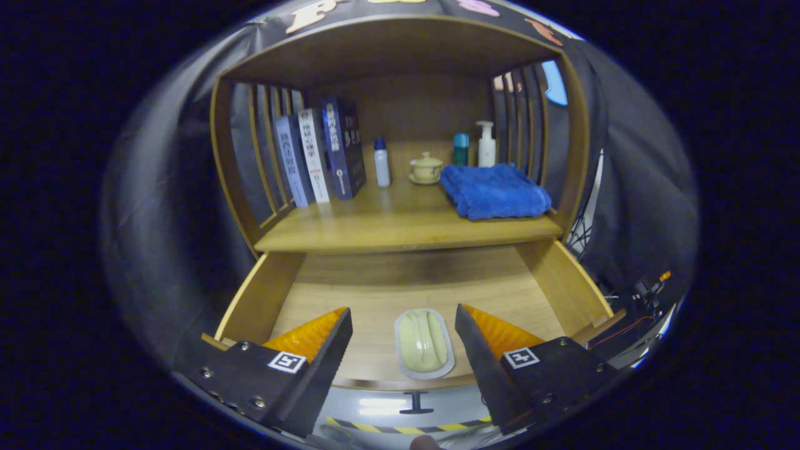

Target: Pull open the drawer, take out the items inside it, and place them on the countertop above the cabinet.

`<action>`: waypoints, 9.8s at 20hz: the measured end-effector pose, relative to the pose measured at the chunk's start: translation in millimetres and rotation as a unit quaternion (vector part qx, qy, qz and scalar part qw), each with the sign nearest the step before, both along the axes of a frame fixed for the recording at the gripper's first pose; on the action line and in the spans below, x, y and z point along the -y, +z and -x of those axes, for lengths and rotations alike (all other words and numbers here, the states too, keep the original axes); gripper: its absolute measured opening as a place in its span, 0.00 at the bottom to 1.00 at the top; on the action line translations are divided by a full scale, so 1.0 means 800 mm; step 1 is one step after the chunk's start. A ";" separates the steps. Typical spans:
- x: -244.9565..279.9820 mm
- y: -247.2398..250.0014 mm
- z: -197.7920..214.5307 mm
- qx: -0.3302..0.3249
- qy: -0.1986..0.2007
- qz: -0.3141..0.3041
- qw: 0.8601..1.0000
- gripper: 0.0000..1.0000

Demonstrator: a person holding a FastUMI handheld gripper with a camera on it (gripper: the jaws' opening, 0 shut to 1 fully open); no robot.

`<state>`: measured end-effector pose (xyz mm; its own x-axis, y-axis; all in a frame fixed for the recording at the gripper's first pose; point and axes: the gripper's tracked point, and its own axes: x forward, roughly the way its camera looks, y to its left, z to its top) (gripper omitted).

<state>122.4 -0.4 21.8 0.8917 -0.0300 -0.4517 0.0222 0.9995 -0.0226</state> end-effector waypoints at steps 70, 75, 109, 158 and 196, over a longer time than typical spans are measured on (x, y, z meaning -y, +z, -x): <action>-0.026 0.138 -0.126 0.196 0.010 -0.029 0.980 0.98; -0.026 0.140 -0.037 0.203 0.028 -0.028 0.978 0.98; 0.030 -0.114 0.103 0.184 0.013 -0.024 0.982 0.98; 0.002 -0.098 -0.107 0.215 0.005 0.035 0.976 0.99; -0.013 0.134 0.173 0.330 0.025 0.041 0.943 0.96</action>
<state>-16.2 10.3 128.9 0.9787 0.0078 0.2050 0.0125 0.9951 -0.0978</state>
